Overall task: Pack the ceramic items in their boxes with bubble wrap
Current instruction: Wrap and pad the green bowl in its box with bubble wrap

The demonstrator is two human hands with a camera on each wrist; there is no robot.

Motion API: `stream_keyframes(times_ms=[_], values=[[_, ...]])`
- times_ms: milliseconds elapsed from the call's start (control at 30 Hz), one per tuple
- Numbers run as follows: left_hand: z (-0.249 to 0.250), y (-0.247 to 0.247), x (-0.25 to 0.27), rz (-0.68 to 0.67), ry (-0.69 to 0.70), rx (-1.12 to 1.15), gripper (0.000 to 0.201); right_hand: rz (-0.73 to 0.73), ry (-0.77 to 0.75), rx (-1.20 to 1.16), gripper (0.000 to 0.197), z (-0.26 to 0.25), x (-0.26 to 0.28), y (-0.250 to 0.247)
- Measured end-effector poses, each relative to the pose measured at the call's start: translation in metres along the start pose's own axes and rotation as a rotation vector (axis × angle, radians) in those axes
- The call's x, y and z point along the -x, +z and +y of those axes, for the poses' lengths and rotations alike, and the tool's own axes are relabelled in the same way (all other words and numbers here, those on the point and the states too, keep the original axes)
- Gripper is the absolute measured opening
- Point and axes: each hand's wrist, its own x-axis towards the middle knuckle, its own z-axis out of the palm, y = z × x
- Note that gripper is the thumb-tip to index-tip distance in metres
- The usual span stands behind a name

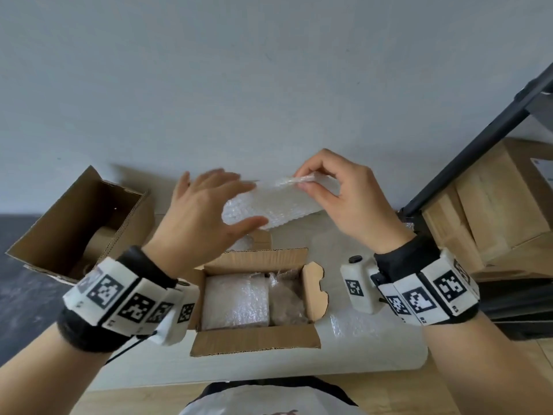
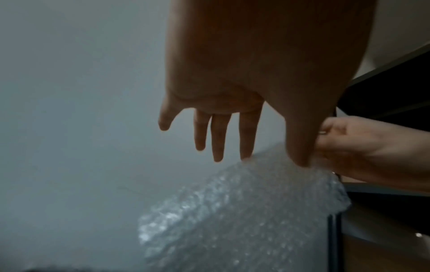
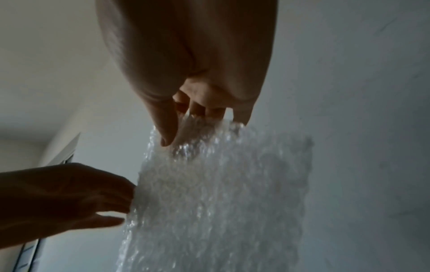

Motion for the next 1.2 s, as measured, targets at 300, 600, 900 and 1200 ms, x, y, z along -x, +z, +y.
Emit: stream_keyframes(times_ms=[300, 600, 900, 1200], values=[[0.011, 0.004, -0.013, -0.011, -0.005, 0.377, 0.018, 0.262, 0.098, -0.167, 0.045, 0.002, 0.004, -0.004], [0.004, -0.001, -0.007, 0.039, -0.107, 0.934, 0.035, -0.245, 0.605, -0.937, 0.037, 0.034, 0.032, 0.013], [-0.018, 0.019, 0.014, -0.169, -0.255, 1.158, 0.023, -0.235, 0.661, -1.099, 0.021, 0.051, 0.054, 0.027], [-0.016, 0.024, 0.018, -0.275, -0.208, 0.855, 0.020, -0.494, 0.654, -0.910, 0.030, 0.065, 0.051, 0.005]])
